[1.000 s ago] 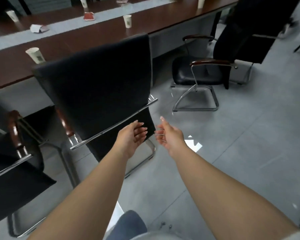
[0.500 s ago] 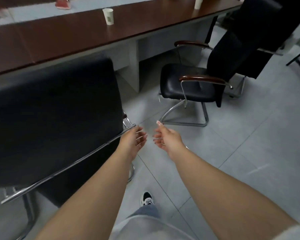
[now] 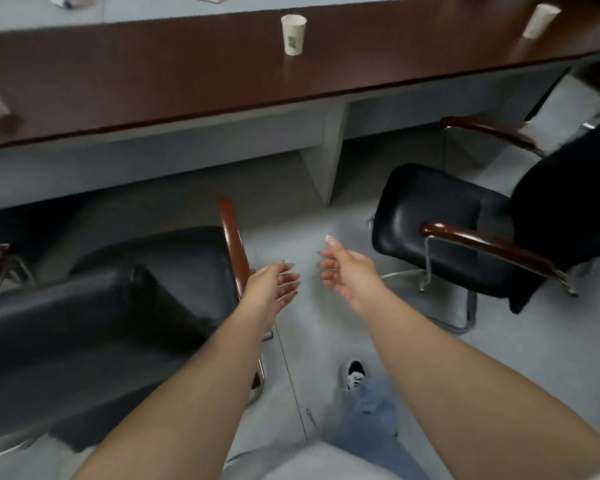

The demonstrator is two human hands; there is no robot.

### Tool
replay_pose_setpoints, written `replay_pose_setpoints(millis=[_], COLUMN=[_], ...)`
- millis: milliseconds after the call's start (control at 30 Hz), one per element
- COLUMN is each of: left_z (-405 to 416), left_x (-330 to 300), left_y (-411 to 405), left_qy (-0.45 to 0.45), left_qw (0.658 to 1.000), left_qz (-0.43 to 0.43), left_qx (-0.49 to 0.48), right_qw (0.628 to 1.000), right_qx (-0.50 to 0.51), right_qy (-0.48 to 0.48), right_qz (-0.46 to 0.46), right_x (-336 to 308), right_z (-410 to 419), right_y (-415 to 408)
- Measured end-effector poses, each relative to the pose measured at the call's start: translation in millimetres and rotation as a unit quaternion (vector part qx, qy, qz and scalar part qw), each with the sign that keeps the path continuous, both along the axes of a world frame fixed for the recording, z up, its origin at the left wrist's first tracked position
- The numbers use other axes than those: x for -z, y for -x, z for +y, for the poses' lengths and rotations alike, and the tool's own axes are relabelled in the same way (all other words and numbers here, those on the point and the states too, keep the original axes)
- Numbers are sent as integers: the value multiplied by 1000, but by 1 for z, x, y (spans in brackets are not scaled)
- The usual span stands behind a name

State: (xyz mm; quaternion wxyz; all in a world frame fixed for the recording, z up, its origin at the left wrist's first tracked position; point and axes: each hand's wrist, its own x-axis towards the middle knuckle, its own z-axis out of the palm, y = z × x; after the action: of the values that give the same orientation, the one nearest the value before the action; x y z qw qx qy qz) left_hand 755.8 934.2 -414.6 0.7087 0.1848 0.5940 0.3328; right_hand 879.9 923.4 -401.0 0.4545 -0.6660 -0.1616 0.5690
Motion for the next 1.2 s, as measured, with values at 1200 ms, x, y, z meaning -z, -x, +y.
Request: replay_pose_setpoints(millis=[1200], left_z=[239], left_x=[128], left_y=[55], left_qy=[264], left_qw=[927], left_qz=[226], left_qx=[-141], right_qw=[794], right_qx=[-480], right_qy=[371], right_qz=[36], right_x=[164], right_z=[346], right_y=[115])
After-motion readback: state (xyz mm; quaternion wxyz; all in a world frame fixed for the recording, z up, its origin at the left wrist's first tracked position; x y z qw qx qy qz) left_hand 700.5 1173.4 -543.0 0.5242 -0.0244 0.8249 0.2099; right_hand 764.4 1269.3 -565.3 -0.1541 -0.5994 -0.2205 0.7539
